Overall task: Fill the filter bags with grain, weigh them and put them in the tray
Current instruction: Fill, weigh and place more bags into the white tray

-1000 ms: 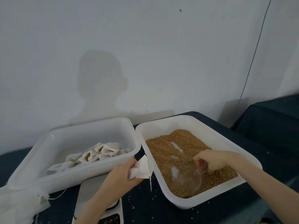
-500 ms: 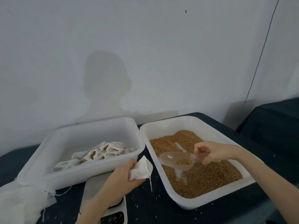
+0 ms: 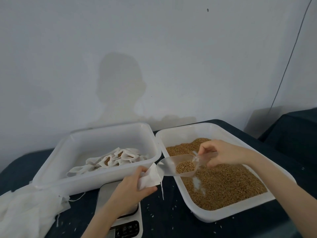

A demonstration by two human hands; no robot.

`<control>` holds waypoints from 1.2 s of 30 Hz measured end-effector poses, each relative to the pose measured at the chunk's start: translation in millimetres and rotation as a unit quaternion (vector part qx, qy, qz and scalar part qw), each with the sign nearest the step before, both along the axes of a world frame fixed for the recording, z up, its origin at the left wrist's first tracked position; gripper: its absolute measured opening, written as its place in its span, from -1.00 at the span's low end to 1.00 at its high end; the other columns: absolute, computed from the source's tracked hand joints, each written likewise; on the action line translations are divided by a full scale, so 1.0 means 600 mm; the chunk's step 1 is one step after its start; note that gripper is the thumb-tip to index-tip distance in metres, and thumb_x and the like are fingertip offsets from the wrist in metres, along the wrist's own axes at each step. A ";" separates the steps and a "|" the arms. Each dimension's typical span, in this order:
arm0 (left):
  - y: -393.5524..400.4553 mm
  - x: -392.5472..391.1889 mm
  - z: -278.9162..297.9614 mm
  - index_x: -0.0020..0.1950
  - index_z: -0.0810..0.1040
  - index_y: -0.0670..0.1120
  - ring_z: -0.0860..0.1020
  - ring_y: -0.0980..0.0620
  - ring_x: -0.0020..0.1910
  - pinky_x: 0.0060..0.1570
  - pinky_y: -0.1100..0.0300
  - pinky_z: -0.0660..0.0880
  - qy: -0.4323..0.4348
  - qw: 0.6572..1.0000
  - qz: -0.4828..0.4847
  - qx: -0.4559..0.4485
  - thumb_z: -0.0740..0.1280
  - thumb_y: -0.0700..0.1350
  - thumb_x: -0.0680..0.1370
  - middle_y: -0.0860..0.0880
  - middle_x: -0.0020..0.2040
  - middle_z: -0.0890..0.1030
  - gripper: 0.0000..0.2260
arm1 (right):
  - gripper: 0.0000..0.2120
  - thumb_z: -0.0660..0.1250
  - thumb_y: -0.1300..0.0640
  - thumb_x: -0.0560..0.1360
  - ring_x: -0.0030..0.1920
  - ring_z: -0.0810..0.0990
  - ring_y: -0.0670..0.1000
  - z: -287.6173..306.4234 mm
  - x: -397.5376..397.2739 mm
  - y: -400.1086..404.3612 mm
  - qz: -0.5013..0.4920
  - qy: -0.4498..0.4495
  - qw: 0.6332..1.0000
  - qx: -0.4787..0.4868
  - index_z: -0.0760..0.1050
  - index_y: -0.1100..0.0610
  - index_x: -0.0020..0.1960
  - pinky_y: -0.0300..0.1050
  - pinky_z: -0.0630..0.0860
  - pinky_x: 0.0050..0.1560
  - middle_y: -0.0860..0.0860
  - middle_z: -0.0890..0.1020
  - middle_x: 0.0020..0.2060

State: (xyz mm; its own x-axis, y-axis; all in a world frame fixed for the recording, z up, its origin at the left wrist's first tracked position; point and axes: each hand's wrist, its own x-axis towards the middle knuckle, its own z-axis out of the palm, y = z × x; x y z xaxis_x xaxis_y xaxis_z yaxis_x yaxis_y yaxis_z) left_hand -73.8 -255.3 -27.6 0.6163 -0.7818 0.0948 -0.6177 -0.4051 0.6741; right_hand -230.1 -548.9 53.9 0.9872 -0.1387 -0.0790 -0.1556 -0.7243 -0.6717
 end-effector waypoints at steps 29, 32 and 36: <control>-0.005 0.011 0.013 0.43 0.34 0.09 0.32 0.23 0.03 0.16 0.21 0.27 -0.160 0.984 0.073 -0.032 0.35 0.29 0.42 0.24 0.06 0.37 -0.37 | -0.62 0.45 0.21 0.42 -0.19 0.51 -0.47 0.025 0.050 0.070 0.001 -0.047 0.990 -0.136 0.53 -0.27 0.00 -0.43 0.45 -0.14 -0.30 0.63 -0.11; -0.011 0.014 0.003 0.47 0.30 0.05 0.36 0.18 0.06 0.17 0.18 0.33 -0.143 0.983 0.107 -0.044 0.39 0.23 0.42 0.14 0.16 0.48 -0.32 | -0.64 0.41 0.18 0.46 0.06 0.44 -0.34 0.056 0.070 0.097 -0.020 -0.106 0.947 -0.302 0.54 -0.17 0.18 -0.10 0.20 0.41 -0.27 0.58 0.03; -0.016 0.011 -0.011 0.47 0.33 -0.02 0.39 0.17 0.11 0.11 0.19 0.39 -0.075 0.981 0.153 -0.096 0.45 0.17 0.39 0.09 0.22 0.50 -0.29 | -0.60 0.35 0.23 0.46 0.36 0.30 -0.12 0.090 0.084 0.137 0.007 -0.195 0.862 -0.469 0.55 -0.14 0.21 -0.12 -0.46 0.39 -0.17 0.60 0.09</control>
